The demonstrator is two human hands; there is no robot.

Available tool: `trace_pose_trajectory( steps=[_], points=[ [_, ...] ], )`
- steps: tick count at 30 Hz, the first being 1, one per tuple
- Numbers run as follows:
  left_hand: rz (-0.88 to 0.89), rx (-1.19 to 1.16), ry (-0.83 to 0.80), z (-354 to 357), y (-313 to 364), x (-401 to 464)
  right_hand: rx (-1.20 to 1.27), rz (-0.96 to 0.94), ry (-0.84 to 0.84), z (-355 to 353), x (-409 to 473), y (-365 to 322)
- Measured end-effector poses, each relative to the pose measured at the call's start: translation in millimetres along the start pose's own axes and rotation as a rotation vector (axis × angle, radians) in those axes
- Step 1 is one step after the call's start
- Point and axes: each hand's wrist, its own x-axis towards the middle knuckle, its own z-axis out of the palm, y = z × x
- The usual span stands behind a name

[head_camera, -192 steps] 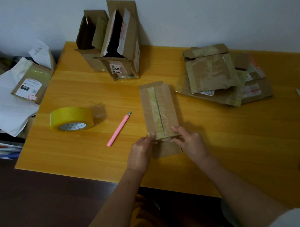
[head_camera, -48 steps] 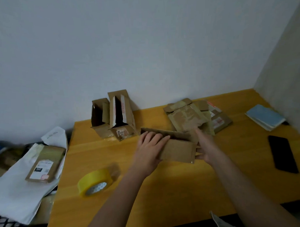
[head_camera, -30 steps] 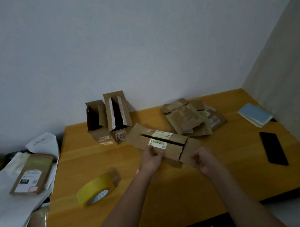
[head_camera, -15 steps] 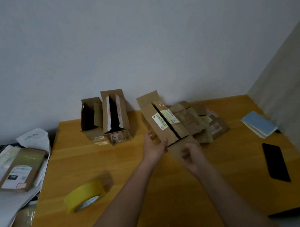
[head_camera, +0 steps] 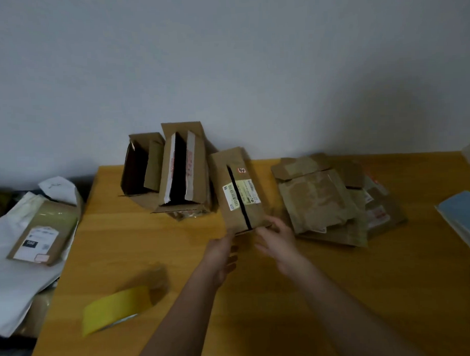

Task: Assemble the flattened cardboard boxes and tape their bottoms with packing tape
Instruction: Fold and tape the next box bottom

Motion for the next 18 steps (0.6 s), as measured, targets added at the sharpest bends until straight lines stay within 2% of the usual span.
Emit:
trace_pose_trajectory(
  steps=[3,11,13,16,18],
  points=[
    [0.041,-0.214,-0.044,1.0,2.4,7.6,-0.122,-0.034,-0.037,7.7,10.9,-6.7],
    [0.114,-0.392,0.055,-2.5,13.2,29.1,-0.338,-0.075,-0.211,1.6,28.7,-14.3],
    [0.136,-0.427,0.071,-1.0,10.8,29.6,-0.397,-0.194,-0.116,-9.7,31.2,-16.8],
    [0.135,-0.584,0.083,1.7,0.9,25.7,-0.903,-0.487,0.283,-41.5,42.9,-17.8],
    [0.100,-0.734,0.094,2.1,-6.9,22.2,-1.192,-0.375,0.384,-65.6,52.9,-15.9]
  ],
)
